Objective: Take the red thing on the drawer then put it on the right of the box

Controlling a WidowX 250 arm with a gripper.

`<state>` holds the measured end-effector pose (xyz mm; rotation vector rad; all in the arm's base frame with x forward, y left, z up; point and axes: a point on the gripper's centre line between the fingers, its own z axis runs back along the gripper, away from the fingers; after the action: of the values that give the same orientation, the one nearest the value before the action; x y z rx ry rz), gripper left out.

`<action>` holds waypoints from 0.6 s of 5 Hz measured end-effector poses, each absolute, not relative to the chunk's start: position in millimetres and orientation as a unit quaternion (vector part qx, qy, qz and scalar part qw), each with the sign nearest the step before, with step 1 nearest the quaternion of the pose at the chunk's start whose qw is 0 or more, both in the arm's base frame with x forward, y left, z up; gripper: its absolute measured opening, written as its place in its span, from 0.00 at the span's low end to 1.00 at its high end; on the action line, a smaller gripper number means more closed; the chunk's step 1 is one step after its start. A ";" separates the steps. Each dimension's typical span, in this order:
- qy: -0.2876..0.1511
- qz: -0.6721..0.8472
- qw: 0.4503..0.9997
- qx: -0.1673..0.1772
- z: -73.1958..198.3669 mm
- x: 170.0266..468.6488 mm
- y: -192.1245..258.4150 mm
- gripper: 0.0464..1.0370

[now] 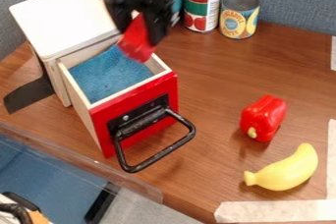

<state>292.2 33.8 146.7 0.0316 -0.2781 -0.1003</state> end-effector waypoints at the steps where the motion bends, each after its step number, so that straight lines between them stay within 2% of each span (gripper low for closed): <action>1: -0.129 -0.049 0.990 0.010 151.4 314.3 24.2 0.71; 2: -0.109 -0.054 0.993 0.005 145.7 341.1 13.4 0.71; 3: -0.089 -0.059 0.994 -0.002 129.0 368.1 2.4 0.71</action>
<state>368.1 2.4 129.0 -0.0039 -0.1788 -0.1178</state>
